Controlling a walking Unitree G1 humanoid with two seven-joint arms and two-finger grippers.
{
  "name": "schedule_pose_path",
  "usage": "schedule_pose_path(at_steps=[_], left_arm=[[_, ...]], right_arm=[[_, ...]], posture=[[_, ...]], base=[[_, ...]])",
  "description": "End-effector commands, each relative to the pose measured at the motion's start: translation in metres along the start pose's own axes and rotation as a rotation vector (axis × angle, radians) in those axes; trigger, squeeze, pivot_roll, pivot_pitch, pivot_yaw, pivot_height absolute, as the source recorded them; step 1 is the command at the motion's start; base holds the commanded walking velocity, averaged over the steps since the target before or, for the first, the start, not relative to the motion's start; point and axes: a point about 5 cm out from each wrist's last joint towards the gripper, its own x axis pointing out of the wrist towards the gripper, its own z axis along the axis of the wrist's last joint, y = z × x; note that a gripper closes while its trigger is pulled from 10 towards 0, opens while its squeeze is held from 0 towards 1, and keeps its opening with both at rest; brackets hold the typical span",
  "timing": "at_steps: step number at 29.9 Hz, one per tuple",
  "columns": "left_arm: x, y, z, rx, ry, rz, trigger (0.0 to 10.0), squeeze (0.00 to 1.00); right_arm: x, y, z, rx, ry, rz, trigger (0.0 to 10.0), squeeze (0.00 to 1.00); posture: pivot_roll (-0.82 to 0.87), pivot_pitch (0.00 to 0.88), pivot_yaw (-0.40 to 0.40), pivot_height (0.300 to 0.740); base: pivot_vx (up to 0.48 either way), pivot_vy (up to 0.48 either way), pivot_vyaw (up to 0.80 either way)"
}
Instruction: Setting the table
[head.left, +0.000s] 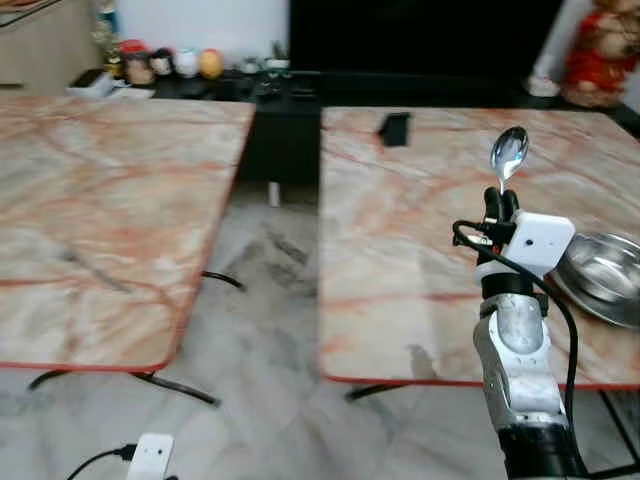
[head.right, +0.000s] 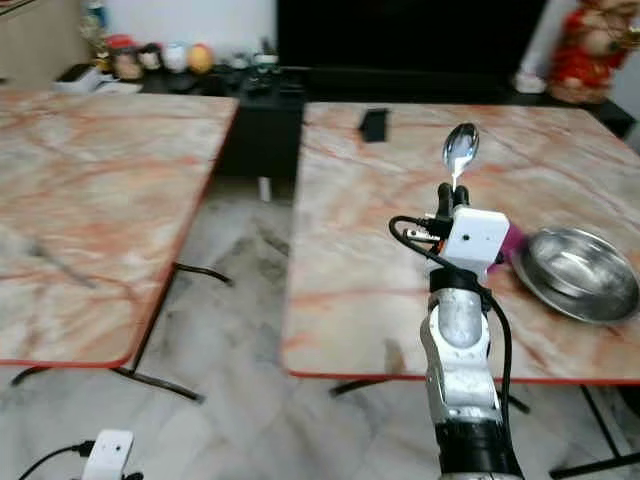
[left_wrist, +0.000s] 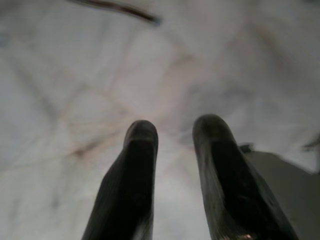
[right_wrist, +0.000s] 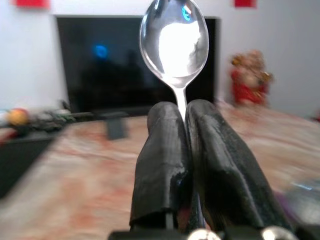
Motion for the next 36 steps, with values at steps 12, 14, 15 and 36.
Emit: schedule_pose_path(at_steps=[12,14,15,36], left_arm=[[-0.0023,0.0004,-0.0109,0.011,0.031,-0.002,10.0,0.00],[-0.0024,0.0010,-0.0110,0.011,0.031,-0.001,10.0,0.00],[-0.0025,0.0014,-0.0112,0.011,0.031,-0.001,10.0,0.00],[-0.0032,-0.0023,-0.0150,0.009,0.037,-0.004,10.0,0.00]], right_arm=[[0.0014,0.0011,0.0079,-0.020,-0.035,0.000,10.0,0.00],[0.0016,0.0018,0.0081,-0.029,-0.036,0.008,10.0,0.00],[0.0016,0.0022,0.0081,-0.030,-0.037,0.009,10.0,0.00],[0.0008,0.0007,0.0040,-0.030,-0.006,0.001,10.0,0.00]], posture=[[0.01,0.000,0.003,0.731],[0.01,0.000,0.003,0.731],[0.01,0.000,0.004,0.731],[0.01,0.000,0.004,0.731]], base=[[0.000,-0.316,0.00],[0.000,-0.315,0.00],[0.000,-0.315,0.00],[0.000,-0.313,0.23]])
